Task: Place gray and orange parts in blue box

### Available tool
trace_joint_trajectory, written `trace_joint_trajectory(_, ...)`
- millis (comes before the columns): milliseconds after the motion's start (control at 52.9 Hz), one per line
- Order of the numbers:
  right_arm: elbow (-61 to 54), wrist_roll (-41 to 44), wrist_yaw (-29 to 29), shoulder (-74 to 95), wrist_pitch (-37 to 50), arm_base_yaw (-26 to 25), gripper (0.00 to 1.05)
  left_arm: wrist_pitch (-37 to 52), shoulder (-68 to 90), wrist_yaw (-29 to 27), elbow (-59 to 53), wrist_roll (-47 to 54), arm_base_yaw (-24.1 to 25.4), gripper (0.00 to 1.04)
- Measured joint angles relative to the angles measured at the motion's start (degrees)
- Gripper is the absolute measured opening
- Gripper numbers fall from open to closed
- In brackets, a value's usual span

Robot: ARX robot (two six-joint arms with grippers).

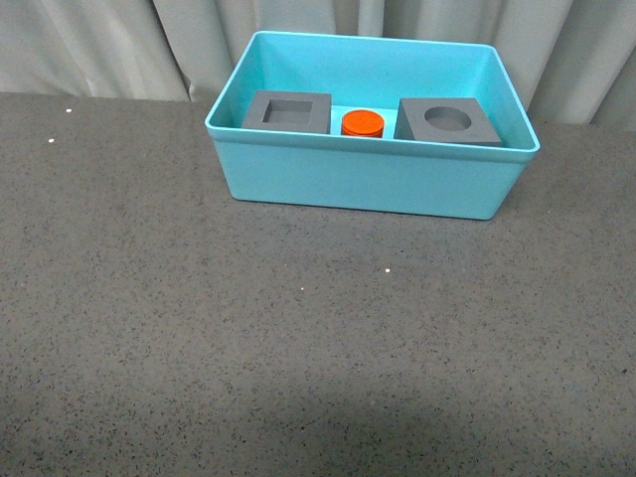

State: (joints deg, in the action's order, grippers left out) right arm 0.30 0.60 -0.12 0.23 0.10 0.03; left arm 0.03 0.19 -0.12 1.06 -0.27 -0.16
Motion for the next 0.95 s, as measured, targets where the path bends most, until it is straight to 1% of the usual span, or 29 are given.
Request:
trace_joint_trajectory(38,0.00,0.00,0.00,0.00,0.00,0.00,0.21,0.00,0.00,-0.02,0.00,0.00,0.02,0.98)
trace_joint_trajectory(113,0.00,0.00,0.00,0.00,0.00,0.00,0.31,0.00,0.00,0.00,0.00,0.00,0.00,0.98)
trace_joint_trajectory(170,0.00,0.02,0.02,0.00,0.00,0.00,0.41,0.00,0.00,-0.02,0.00,0.00,0.00,0.98)
trace_joint_trajectory(189,0.00,0.02,0.02,0.00,0.00,0.00,0.43,0.00,0.00,0.00,0.00,0.00,0.02,0.98)
trace_joint_trajectory(302,0.00,0.00,0.02,0.00,0.00,0.00,0.64,0.00,0.00,0.00,0.00,0.00,0.02,0.98)
trace_joint_trajectory(321,0.00,0.00,0.02,0.00,0.00,0.00,0.66,0.00,0.00,0.00,0.00,0.00,0.02,0.98)
trace_joint_trajectory(378,0.00,0.02,0.02,0.00,0.00,0.00,0.77,0.00,0.00,0.00,0.00,0.00,0.02,0.98)
trace_joint_trajectory(510,0.00,0.00,0.02,0.00,0.00,0.00,0.96,0.00,0.00,0.00,0.00,0.00,0.02,0.98)
trace_joint_trajectory(548,0.00,-0.04,0.02,0.00,0.00,0.00,0.97,0.00,0.00,0.00,0.00,0.00,0.02,0.98)
trace_joint_trajectory(605,0.00,-0.02,0.02,0.00,0.00,0.00,0.94,0.00,0.00,0.00,0.00,0.00,0.02,0.98)
trace_joint_trajectory(945,0.00,-0.04,0.02,-0.02,0.00,0.00,0.95,0.00,0.00,0.00,0.00,0.00,0.00,0.98)
